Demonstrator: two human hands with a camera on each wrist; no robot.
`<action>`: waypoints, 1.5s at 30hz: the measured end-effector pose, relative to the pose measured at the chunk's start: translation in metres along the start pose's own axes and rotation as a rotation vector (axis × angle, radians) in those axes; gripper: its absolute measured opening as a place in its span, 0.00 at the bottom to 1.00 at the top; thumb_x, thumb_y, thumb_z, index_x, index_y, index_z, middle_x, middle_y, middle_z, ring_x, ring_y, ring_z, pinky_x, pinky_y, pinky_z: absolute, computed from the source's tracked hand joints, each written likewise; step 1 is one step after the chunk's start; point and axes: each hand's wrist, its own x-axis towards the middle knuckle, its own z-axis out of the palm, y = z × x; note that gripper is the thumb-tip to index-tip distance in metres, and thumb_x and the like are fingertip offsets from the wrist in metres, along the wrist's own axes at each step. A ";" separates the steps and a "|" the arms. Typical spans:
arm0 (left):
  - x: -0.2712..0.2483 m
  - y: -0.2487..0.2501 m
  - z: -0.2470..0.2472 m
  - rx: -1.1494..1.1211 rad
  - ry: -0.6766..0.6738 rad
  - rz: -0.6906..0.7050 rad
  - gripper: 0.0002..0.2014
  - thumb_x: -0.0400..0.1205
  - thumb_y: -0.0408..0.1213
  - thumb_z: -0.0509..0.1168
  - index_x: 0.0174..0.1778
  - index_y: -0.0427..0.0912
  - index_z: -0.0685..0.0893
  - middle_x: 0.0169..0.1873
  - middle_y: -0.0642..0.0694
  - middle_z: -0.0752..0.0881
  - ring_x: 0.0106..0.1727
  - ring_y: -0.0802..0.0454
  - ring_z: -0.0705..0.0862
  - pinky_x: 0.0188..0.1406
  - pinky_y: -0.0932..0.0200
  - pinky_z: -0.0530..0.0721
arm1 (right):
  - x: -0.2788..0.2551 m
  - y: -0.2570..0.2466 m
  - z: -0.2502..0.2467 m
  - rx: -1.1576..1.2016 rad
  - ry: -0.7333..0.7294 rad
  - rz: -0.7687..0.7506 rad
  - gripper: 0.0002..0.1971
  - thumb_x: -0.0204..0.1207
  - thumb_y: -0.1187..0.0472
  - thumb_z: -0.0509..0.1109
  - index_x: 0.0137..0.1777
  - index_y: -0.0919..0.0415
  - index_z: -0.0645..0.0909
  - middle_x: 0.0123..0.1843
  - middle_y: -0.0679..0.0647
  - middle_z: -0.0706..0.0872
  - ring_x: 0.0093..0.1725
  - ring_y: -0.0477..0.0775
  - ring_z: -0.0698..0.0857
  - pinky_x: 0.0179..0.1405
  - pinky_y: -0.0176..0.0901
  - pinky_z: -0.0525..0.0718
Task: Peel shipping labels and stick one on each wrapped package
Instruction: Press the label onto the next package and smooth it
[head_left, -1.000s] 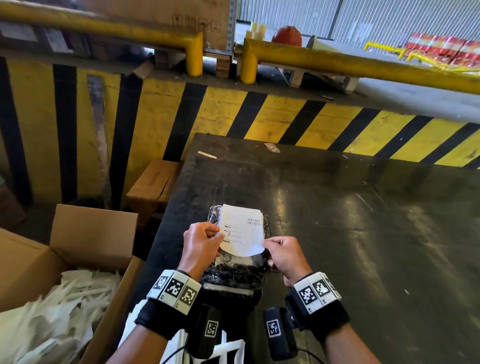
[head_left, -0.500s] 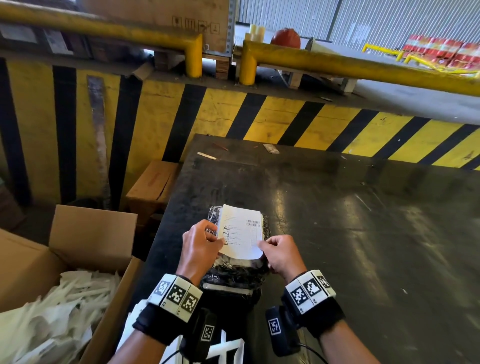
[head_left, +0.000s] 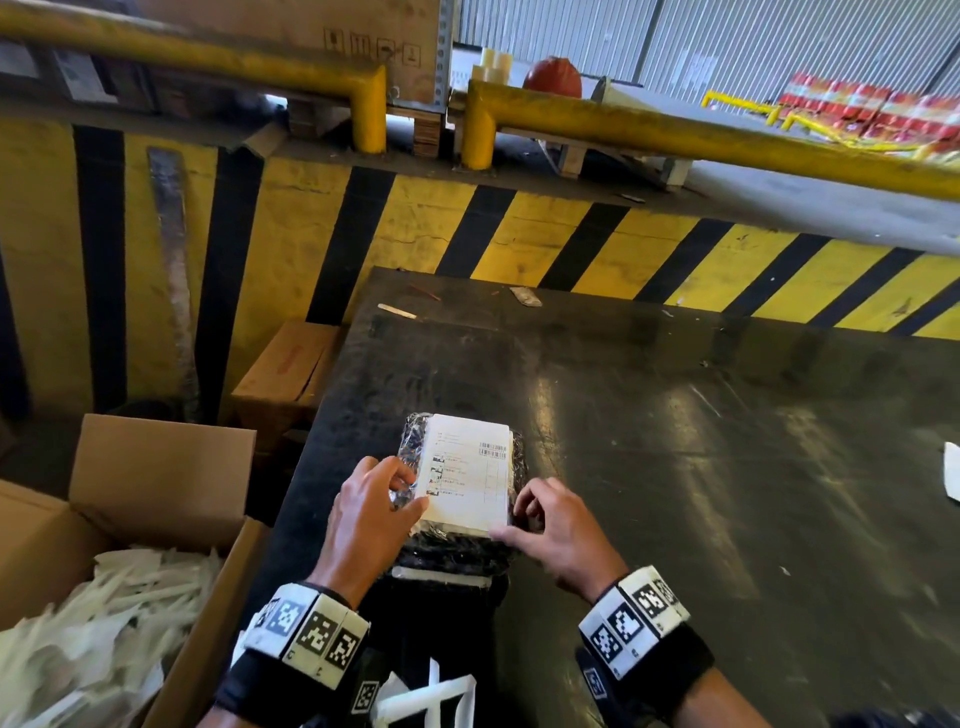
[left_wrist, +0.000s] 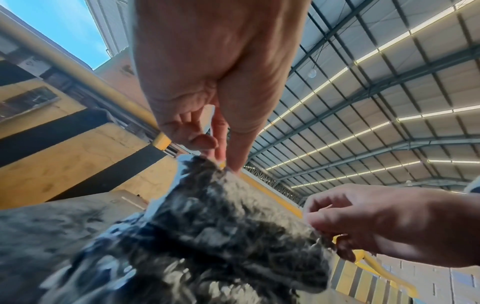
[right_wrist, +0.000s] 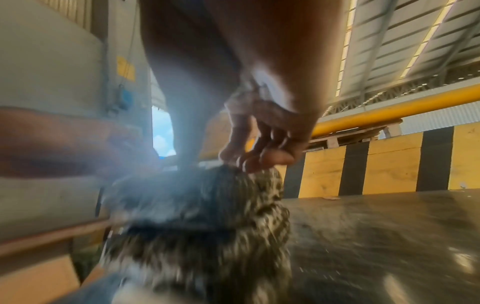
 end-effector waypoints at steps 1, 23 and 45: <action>-0.001 -0.004 0.000 0.012 0.002 0.026 0.11 0.73 0.42 0.76 0.48 0.47 0.84 0.46 0.53 0.78 0.43 0.55 0.78 0.41 0.60 0.75 | -0.005 0.005 0.002 -0.005 0.014 -0.036 0.16 0.69 0.45 0.75 0.48 0.53 0.77 0.48 0.47 0.78 0.47 0.45 0.79 0.47 0.36 0.81; -0.015 -0.022 0.034 -0.104 -0.243 -0.001 0.33 0.84 0.53 0.55 0.84 0.53 0.51 0.84 0.43 0.49 0.83 0.46 0.54 0.80 0.46 0.62 | 0.069 -0.011 0.005 -0.511 -0.236 -0.013 0.34 0.82 0.36 0.39 0.84 0.51 0.47 0.86 0.46 0.47 0.84 0.50 0.42 0.81 0.59 0.37; -0.015 -0.040 0.034 -0.470 -0.237 0.021 0.30 0.81 0.51 0.64 0.76 0.69 0.57 0.76 0.55 0.66 0.75 0.60 0.68 0.76 0.49 0.72 | 0.102 -0.052 0.001 -0.567 -0.409 0.015 0.33 0.83 0.37 0.42 0.83 0.53 0.53 0.85 0.47 0.53 0.84 0.48 0.48 0.81 0.57 0.42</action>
